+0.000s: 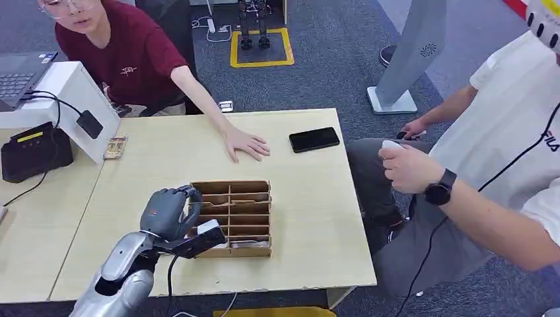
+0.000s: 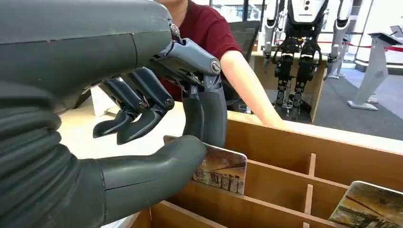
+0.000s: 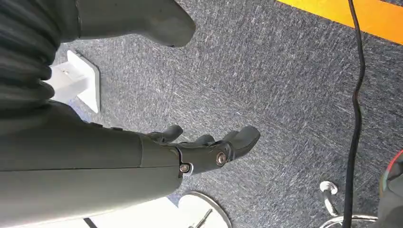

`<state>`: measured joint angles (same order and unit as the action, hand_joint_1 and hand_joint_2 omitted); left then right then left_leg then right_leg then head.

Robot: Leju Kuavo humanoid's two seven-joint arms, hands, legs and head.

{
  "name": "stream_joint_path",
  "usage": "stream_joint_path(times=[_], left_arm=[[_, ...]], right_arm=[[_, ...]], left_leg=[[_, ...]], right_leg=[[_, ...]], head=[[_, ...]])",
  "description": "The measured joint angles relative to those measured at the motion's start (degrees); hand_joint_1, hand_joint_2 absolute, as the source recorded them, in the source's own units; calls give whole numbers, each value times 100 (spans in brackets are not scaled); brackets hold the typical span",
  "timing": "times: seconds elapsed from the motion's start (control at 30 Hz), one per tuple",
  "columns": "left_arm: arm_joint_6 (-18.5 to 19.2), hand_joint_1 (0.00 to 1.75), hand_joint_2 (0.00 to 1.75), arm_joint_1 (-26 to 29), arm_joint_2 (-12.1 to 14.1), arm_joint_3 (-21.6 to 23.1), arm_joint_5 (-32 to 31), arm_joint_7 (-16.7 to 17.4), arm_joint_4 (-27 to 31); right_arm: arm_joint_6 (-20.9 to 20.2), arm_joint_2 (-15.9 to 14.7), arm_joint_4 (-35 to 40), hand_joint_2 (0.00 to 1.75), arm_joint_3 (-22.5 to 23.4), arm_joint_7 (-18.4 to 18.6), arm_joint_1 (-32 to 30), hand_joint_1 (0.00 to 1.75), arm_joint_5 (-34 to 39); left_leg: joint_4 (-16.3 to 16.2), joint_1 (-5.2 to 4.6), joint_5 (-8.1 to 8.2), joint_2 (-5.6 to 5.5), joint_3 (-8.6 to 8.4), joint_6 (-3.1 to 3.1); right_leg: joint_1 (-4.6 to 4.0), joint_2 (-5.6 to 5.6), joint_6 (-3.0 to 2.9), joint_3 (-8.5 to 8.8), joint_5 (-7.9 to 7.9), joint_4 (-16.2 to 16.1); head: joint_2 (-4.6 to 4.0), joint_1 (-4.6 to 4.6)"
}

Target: Pass the card to the sensor for recognition and then transmit it.

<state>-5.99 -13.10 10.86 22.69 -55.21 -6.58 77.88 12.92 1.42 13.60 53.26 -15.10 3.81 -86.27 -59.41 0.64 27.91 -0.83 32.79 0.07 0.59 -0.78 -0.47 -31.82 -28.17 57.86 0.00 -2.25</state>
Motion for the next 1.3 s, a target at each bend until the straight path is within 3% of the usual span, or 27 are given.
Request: stream_joint_path(times=[1.3], left_arm=[[70,175,175,6,85,-2,590,-208,-15]], right_arm=[[-2,0,0,175,0,11,43,0,7]], left_leg=[[0,0,0,-2,-1,0]], right_leg=[[0,3,1,4,0,0]], head=[[0,0]])
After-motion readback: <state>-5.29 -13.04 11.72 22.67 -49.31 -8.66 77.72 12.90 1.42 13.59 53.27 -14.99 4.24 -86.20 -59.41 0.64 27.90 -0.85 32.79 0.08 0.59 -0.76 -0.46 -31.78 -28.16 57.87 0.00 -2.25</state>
